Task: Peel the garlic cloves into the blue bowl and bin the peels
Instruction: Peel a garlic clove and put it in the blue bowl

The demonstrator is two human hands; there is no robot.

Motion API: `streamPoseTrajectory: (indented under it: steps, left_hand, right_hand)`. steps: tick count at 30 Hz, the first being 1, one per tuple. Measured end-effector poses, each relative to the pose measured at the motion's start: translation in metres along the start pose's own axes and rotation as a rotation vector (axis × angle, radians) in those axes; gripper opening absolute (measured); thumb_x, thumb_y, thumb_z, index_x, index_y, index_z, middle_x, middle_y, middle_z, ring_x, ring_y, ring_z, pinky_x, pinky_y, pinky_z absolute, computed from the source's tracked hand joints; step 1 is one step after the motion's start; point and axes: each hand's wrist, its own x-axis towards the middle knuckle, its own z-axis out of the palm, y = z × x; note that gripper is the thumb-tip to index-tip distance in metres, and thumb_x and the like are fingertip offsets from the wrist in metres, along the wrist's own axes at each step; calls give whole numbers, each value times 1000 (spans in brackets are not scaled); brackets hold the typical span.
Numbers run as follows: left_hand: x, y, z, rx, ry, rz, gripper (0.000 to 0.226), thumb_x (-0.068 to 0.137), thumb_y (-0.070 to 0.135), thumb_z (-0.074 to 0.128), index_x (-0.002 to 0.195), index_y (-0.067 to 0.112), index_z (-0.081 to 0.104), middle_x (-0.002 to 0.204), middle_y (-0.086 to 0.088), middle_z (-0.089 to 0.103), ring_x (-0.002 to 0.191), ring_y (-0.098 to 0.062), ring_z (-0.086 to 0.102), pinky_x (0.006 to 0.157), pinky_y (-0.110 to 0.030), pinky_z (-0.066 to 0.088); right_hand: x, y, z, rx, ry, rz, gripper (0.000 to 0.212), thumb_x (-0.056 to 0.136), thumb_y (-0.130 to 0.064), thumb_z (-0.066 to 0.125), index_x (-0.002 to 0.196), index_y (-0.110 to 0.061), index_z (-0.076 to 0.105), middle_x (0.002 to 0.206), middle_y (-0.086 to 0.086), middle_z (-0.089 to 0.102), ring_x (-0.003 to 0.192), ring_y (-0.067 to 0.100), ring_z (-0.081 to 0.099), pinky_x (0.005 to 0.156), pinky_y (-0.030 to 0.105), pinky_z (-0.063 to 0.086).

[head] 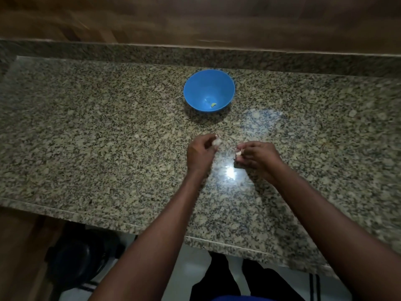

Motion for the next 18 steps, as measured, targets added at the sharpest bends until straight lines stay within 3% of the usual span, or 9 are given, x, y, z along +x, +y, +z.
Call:
streamPoseTrajectory:
  steps: [4,5,8,10,13,18]
  left_hand:
    - [-5,-2,9,117,53,58,52,91,9,73,140,16,60,121,-1,66,102,-11,63,82,-17,53]
    - [-12,-2,12,190,97,80,53,92,10,70,143,15,56,124,-3,63,106,-13,61,84,-20,52]
    - [-45,-2,25,337,212,126,39,97,13,59,136,15,55,122,-2,56,103,-14,53,76,-24,48]
    - [-67,-5,38,431,121,247,34,97,16,57,131,16,56,123,-2,56,106,-14,50,81,-30,51]
    - [-81,-22,57,670,-73,450,47,97,30,59,141,13,52,144,-10,51,135,-27,44,109,-45,41]
    - [-86,-32,55,791,-122,490,57,103,37,51,153,13,41,158,-13,40,147,-29,33,113,-45,31]
  right_hand:
    - [-11,2,-19,26,-7,0,9,90,17,60,84,12,64,93,30,67,75,39,69,57,32,62]
    - [-11,3,-24,17,-6,-4,10,89,16,63,81,10,64,91,31,66,73,39,69,57,33,62]
    - [-12,8,-39,-97,11,-48,13,84,18,68,76,9,63,81,28,64,70,38,67,62,44,64]
    - [-10,9,-49,-209,48,-80,12,81,18,70,76,8,65,75,26,65,70,38,68,69,48,64]
    - [-7,5,-58,-407,63,-116,13,76,13,77,74,2,71,72,22,71,71,37,73,74,43,61]
    - [-2,-10,-54,-700,85,-93,12,72,1,86,69,-7,77,66,8,75,68,24,76,67,33,62]
